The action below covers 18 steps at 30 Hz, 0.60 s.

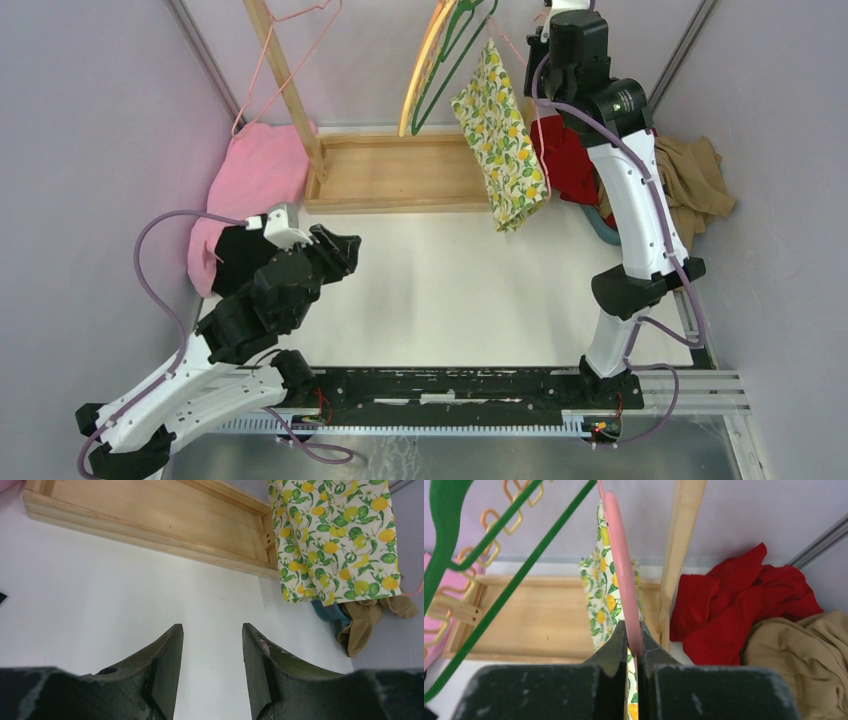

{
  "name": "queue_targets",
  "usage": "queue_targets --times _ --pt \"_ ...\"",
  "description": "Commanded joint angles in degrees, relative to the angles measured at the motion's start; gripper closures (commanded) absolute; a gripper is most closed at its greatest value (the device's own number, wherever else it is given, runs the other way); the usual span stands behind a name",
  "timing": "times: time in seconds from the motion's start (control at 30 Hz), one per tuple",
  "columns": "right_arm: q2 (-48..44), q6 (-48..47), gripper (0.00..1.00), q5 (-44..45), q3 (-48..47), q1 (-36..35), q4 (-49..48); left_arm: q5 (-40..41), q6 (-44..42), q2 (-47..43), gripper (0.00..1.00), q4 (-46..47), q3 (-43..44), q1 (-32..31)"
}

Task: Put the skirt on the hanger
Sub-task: Place the hanger at the clothesline.

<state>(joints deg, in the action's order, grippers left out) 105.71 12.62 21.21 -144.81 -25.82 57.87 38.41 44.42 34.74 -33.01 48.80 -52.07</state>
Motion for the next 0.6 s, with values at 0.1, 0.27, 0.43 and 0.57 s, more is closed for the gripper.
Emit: queue_targets --times 0.1,0.27,0.43,0.57 --pt "-3.75 -1.24 0.99 -2.77 3.22 0.94 -23.16 0.59 -2.74 -1.17 0.45 0.37 -0.49 0.29" --pt "-2.33 -3.01 0.99 -3.09 1.12 1.03 -27.85 1.03 -3.02 -1.1 0.45 0.84 -1.14 0.28" --pt "1.02 -4.39 0.99 -2.27 -2.16 1.32 -31.45 1.37 -3.43 -1.05 0.45 0.94 -1.34 0.35" --pt "3.1 -5.15 0.99 -1.83 -2.76 1.62 -35.9 1.72 -3.92 -0.79 0.45 1.08 -1.12 0.33"
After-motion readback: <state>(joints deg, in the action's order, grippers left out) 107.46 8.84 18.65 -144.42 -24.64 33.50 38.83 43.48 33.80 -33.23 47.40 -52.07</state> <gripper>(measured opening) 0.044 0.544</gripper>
